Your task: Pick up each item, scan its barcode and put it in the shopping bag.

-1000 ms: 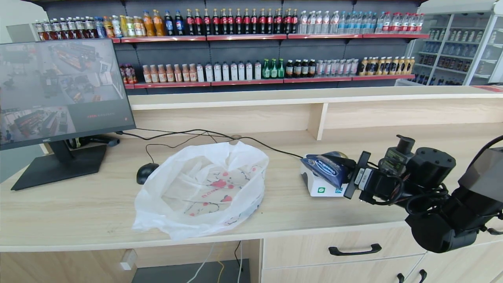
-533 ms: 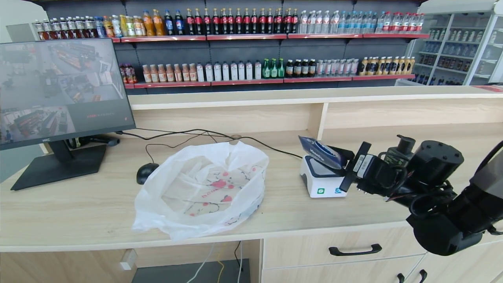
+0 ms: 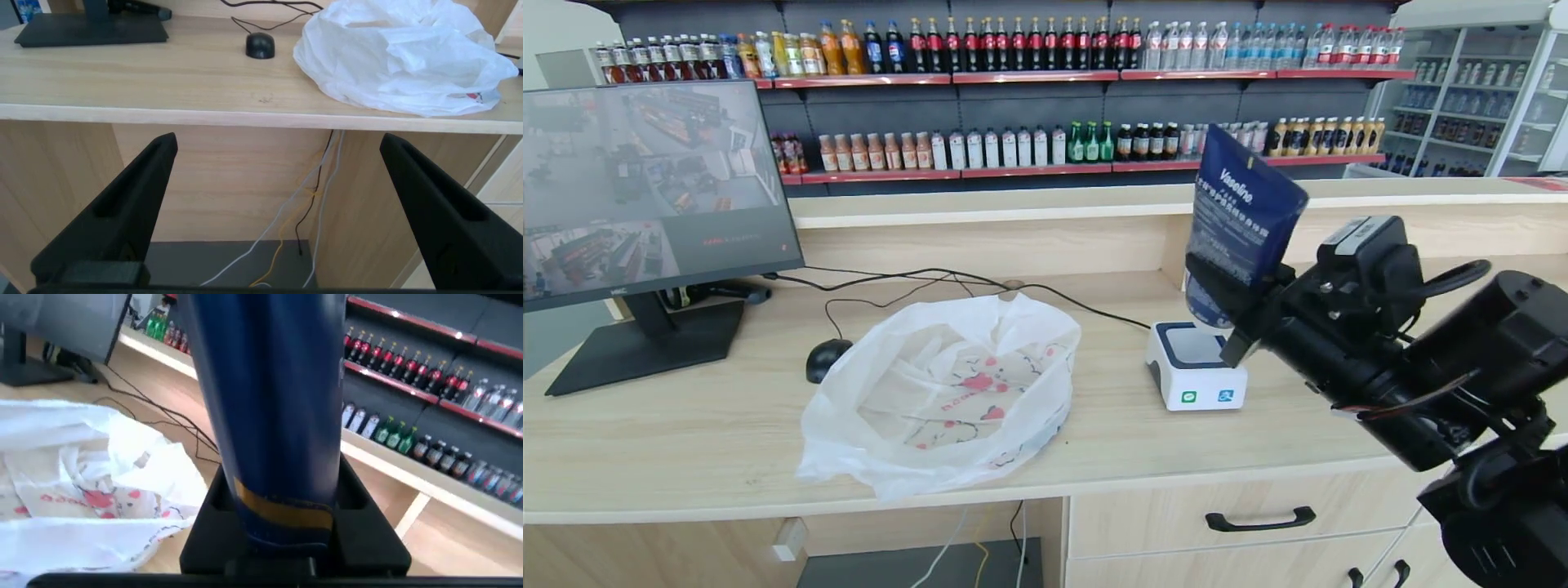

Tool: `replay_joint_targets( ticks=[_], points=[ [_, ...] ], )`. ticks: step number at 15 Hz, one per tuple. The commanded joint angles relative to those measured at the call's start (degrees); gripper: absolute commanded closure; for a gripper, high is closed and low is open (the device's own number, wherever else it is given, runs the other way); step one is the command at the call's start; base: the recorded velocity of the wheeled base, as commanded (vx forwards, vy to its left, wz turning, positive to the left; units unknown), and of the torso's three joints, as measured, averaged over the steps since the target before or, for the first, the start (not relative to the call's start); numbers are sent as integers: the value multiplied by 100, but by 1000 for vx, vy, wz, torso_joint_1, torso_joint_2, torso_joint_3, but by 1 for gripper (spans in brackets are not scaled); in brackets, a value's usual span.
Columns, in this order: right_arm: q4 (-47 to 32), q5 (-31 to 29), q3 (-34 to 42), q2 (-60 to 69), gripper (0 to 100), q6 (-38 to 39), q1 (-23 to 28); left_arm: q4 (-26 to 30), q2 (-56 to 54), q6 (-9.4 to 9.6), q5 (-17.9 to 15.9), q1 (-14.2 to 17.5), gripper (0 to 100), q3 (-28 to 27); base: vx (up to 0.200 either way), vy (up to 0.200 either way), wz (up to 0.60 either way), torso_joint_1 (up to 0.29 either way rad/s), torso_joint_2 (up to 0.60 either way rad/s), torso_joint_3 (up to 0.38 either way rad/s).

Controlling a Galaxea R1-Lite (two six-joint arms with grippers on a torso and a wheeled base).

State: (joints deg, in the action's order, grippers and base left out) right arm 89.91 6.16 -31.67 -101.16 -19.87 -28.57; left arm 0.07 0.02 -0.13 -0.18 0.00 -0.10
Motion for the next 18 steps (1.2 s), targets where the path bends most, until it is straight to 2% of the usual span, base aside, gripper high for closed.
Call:
replay_joint_targets(
  ticks=[1, 2, 5, 12, 15, 18],
  points=[
    [9, -405, 267, 588, 100, 414, -280, 1, -2, -4, 1, 0, 0, 1, 0, 0, 0, 0, 0, 0],
    [9, -739, 337, 685, 100, 1222, -289, 1, -2, -4, 1, 0, 0, 1, 0, 0, 0, 0, 0, 0],
    [9, -1152, 504, 764, 100, 2321, -236, 1, -2, -4, 1, 0, 0, 1, 0, 0, 0, 0, 0, 0],
    [9, -1231, 662, 773, 100, 2470, -192, 1, -2, -4, 1, 0, 0, 1, 0, 0, 0, 0, 0, 0],
    [9, -1222, 776, 870, 100, 2532, -192, 1, -2, -4, 1, 0, 0, 1, -200, 0, 0, 7, 4, 2],
    [9, -1204, 803, 914, 100, 2550, -210, 1, -2, -4, 1, 0, 0, 1, 0, 0, 0, 0, 0, 0]
  ],
)
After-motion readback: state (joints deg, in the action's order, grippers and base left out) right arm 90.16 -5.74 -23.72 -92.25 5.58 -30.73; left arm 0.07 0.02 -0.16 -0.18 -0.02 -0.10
